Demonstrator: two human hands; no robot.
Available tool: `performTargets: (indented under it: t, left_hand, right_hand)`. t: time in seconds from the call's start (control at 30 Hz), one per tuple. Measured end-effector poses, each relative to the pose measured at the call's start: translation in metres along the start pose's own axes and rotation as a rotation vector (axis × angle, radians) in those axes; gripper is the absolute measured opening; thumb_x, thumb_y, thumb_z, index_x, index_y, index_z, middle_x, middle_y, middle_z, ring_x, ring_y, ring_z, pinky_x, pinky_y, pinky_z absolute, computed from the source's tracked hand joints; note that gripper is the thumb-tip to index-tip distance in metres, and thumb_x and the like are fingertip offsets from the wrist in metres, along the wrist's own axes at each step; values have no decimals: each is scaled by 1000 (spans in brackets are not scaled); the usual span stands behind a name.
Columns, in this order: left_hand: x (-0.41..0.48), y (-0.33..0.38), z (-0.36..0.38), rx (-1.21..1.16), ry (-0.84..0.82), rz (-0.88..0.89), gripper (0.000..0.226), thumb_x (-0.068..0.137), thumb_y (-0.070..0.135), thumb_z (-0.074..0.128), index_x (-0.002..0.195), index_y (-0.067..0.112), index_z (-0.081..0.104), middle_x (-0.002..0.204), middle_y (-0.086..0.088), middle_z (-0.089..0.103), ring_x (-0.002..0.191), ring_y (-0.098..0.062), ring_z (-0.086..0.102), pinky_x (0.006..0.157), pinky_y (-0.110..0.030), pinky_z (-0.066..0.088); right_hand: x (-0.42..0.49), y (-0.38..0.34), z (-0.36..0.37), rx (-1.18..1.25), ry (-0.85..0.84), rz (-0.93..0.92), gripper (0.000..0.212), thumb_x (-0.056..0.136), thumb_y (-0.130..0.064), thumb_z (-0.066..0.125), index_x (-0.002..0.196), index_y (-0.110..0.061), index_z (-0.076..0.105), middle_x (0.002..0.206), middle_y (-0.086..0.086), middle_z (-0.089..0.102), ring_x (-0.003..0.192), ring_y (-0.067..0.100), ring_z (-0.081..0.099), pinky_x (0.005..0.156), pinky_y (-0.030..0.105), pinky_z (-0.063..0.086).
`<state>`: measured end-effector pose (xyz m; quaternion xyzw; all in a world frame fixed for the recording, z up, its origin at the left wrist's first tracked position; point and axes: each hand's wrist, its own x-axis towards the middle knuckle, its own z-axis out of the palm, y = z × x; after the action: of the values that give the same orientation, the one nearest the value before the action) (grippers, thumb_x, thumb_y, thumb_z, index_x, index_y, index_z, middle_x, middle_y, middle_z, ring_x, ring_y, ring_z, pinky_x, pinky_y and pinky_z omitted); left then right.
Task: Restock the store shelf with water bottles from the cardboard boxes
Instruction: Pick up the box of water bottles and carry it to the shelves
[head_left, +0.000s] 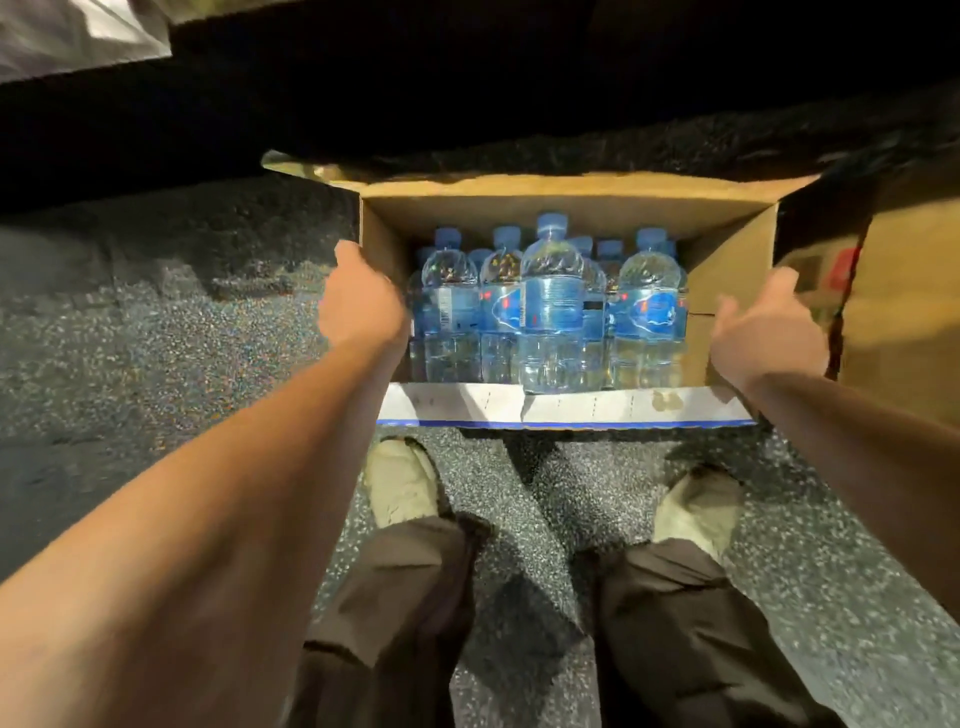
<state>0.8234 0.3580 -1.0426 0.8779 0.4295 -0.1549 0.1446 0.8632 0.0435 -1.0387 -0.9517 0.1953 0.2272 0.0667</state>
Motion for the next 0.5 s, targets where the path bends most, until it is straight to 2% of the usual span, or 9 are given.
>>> performTargets:
  t: [0.07,0.2,0.3,0.37,0.5]
  left_hand:
    - [-11,-15,8,-13,28,-5,19,96,14,36,112,9,46,100,-18,62,90,-37,57,68,-38,34]
    - [-23,-25,24,-82,78,16,9,98,21,34,95,15,39,80,-7,51,70,-27,47,65,-35,31]
    - [-10,-31,27,-65,69,44,16,97,25,32,85,14,36,77,-9,46,68,-28,42,62,-35,28]
    - [-3,-39,29,-4,59,93,22,96,25,33,80,13,40,76,-10,45,68,-27,41,62,-34,29]
    - [3,-45,33,55,69,129,54,101,45,23,61,13,39,63,-7,45,60,-28,44,57,-34,30]
  right_hand:
    - [-2,3,6,-3,76,0,33,98,-31,39,122,-8,36,110,24,59,100,44,56,71,40,35]
    - [2,8,18,44,189,1,28,98,-29,35,116,-9,40,104,24,60,96,42,57,69,37,29]
    - [7,8,27,55,248,22,33,98,-36,33,104,-6,47,103,25,61,96,43,57,71,39,35]
    - [10,8,29,52,242,66,46,98,-43,32,101,-3,55,105,25,62,100,43,56,80,44,41]
    - [14,5,27,-12,220,87,67,98,-51,29,106,7,60,108,29,61,103,46,56,88,48,43]
